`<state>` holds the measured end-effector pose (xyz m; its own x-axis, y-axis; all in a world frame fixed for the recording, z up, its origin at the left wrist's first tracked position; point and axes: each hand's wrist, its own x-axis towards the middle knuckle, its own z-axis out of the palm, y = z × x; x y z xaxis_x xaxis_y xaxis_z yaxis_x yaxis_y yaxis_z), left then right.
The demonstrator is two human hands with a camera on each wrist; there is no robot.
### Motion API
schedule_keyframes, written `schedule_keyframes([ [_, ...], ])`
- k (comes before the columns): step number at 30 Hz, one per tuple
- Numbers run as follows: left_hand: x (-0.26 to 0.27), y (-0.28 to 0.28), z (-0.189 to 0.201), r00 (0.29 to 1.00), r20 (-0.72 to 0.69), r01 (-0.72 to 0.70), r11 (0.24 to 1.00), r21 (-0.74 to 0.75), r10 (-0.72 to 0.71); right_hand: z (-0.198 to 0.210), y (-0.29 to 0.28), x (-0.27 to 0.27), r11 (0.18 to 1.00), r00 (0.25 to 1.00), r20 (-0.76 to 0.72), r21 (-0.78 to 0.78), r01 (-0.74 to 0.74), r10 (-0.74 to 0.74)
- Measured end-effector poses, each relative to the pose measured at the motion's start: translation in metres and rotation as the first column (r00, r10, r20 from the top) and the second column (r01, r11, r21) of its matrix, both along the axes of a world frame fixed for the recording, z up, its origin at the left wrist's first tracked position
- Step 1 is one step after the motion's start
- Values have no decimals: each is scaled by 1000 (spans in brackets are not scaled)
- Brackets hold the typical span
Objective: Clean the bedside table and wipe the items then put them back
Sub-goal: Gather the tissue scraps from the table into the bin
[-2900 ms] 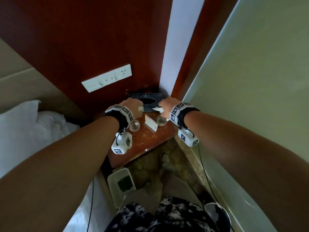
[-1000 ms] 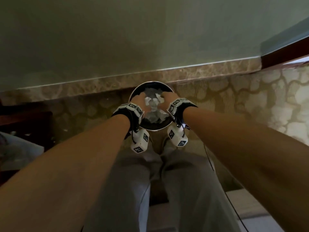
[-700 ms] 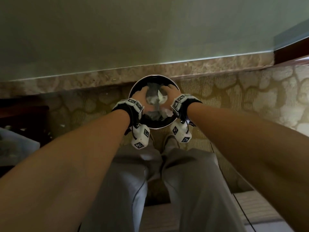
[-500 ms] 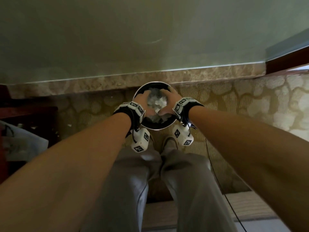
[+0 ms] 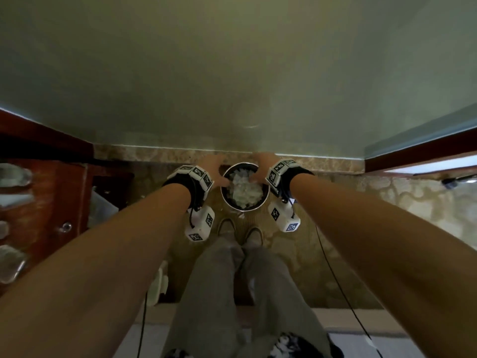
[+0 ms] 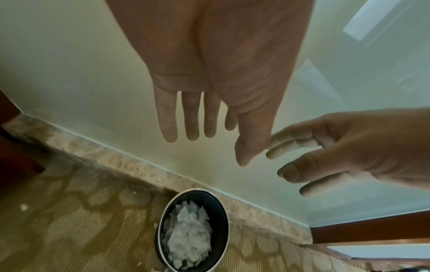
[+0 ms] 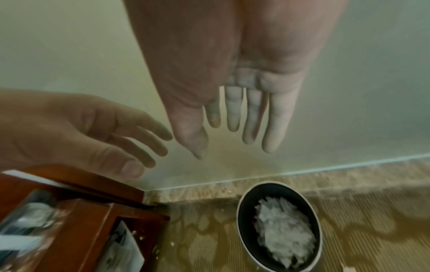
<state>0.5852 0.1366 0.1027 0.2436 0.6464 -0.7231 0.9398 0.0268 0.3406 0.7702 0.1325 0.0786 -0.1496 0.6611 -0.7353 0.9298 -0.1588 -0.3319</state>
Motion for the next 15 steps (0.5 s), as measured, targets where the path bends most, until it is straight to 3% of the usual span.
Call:
schedule_keyframes([
  [7, -62, -27, 146, 994, -57, -86, 992, 98, 92, 140, 10, -55, 974, 979, 9, 101, -205, 205],
  [15, -162, -53, 248, 952, -67, -271, 923, 273, 299, 238, 25, -158, 864, 895, 130, 234, -445, 426],
])
